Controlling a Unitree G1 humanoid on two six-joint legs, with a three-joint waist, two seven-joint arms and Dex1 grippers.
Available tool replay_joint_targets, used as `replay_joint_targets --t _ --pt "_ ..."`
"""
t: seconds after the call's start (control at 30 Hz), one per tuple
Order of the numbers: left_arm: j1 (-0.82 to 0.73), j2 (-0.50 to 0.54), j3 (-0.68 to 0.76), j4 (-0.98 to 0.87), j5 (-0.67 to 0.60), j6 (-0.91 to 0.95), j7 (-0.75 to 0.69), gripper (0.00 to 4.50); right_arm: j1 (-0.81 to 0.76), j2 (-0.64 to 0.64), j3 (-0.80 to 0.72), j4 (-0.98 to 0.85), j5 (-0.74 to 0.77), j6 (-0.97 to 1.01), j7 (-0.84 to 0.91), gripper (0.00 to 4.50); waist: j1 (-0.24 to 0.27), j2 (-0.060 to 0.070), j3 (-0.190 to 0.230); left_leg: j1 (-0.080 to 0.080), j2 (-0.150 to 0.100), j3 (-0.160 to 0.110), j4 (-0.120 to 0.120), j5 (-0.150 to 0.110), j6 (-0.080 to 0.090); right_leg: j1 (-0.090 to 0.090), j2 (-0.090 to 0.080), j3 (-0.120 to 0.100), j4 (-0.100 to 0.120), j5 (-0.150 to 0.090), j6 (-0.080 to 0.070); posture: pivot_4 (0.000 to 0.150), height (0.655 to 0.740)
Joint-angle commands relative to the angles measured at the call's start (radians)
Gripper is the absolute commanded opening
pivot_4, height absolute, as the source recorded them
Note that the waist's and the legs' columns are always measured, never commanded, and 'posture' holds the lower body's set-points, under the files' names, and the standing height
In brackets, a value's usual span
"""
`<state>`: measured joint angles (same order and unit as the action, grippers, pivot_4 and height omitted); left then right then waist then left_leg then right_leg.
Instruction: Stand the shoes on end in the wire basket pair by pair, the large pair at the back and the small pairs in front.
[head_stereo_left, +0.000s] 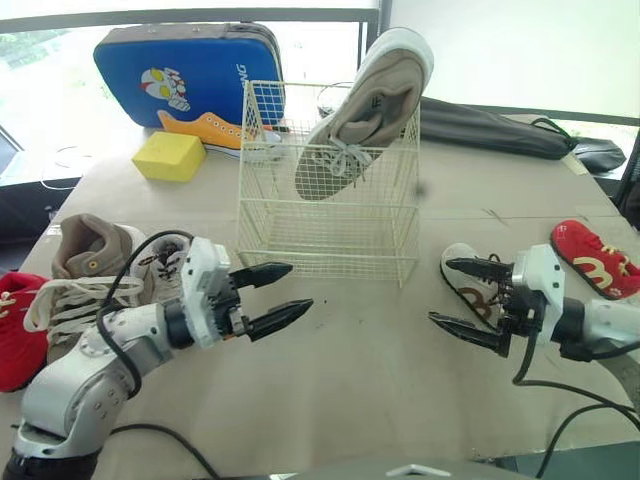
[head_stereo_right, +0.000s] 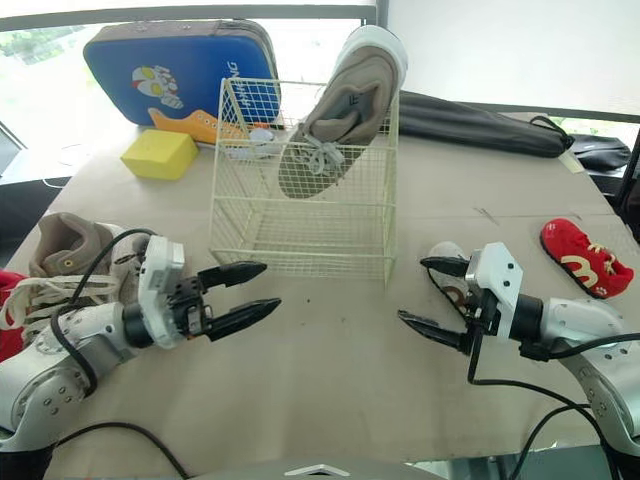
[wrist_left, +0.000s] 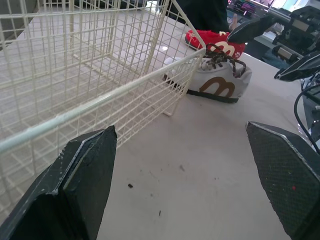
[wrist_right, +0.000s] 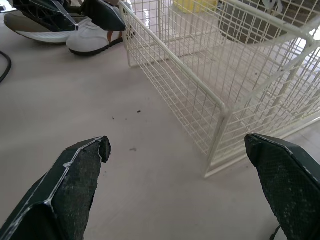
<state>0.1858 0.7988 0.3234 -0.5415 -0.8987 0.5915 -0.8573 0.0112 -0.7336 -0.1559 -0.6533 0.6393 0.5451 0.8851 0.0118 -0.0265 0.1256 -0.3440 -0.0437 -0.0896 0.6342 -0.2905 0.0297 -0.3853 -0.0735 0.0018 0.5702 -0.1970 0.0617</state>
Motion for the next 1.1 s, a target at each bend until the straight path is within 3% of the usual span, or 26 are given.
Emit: replay_joint_targets --t 0.03,0.17,0.4,0.6,0.8,0.87,0.97,1.03,1.1 --pt "0.056 0.016 0.126 -0.044 -0.041 -0.009 -0.036 4.50 -0.071 0.010 0.008 0.003 0.048 -0.013 0.013 4.48 0.000 0.000 0.000 0.000 0.002 0.001 0.000 0.000 0.000 0.000 0.000 -0.001 0.000 0.000 0.000 0.150 0.7400" --pt "0.097 0.018 0.222 -0.040 -0.069 0.013 -0.019 4.50 -0.185 0.065 0.061 0.026 0.058 0.008 -0.051 4.48 0.005 0.000 0.000 -0.001 0.003 -0.002 -0.001 0.000 0.000 0.000 0.001 -0.006 0.000 0.000 -0.001 0.150 0.7400" --pt "0.091 -0.024 0.289 -0.122 -0.235 0.037 0.056 4.50 -0.557 0.230 0.044 0.225 -0.008 0.077 -0.366 4.48 0.006 0.000 0.000 0.000 0.003 -0.001 -0.001 -0.002 -0.004 -0.001 0.000 -0.006 0.000 0.002 -0.004 0.150 0.7400" --pt "0.008 -0.030 0.258 -0.152 -0.268 0.027 0.138 4.50 -0.820 0.370 0.058 0.494 -0.065 0.142 -0.553 4.48 -0.002 0.000 0.000 0.000 0.001 0.000 -0.001 0.003 -0.005 -0.002 0.000 -0.005 0.002 0.003 -0.006 0.150 0.7400" --pt "-0.006 -0.058 0.217 -0.177 -0.246 0.015 0.182 4.50 -0.943 0.460 0.091 0.661 -0.137 0.091 -0.580 4.48 -0.008 0.000 0.000 -0.001 0.000 0.001 -0.002 0.003 -0.005 -0.004 0.001 -0.003 0.002 0.004 -0.006 0.150 0.7400" --pt "-0.014 -0.065 0.209 -0.180 -0.244 0.010 0.195 4.50 -0.968 0.479 0.111 0.708 -0.173 0.062 -0.577 3.98 -0.011 0.000 0.000 -0.001 0.000 0.001 -0.002 0.003 -0.005 -0.004 0.001 -0.003 0.002 0.004 -0.007 0.150 0.7400" --pt "-0.024 -0.073 0.192 -0.182 -0.232 0.004 0.211 4.50 -0.995 0.494 0.131 0.775 -0.236 -0.001 -0.575 2.89 -0.017 0.001 0.000 0.000 0.000 0.001 -0.002 0.004 -0.005 -0.004 0.002 -0.003 0.003 0.004 -0.007 0.150 0.7400" --pt "-0.028 -0.078 0.183 -0.186 -0.229 0.002 0.223 4.50 -1.002 0.502 0.135 0.791 -0.260 -0.033 -0.570 1.72 -0.021 0.001 0.000 0.000 -0.001 0.001 -0.002 0.004 -0.006 -0.004 0.002 -0.003 0.003 0.004 -0.007 0.150 0.7400" --pt "-0.030 -0.083 0.178 -0.189 -0.226 -0.001 0.234 4.50 -1.006 0.510 0.140 0.784 -0.285 -0.067 -0.569 0.92 -0.026 0.001 0.000 0.000 -0.001 0.001 -0.002 0.004 -0.006 -0.004 0.002 -0.003 0.003 0.004 -0.007 0.150 0.7400"
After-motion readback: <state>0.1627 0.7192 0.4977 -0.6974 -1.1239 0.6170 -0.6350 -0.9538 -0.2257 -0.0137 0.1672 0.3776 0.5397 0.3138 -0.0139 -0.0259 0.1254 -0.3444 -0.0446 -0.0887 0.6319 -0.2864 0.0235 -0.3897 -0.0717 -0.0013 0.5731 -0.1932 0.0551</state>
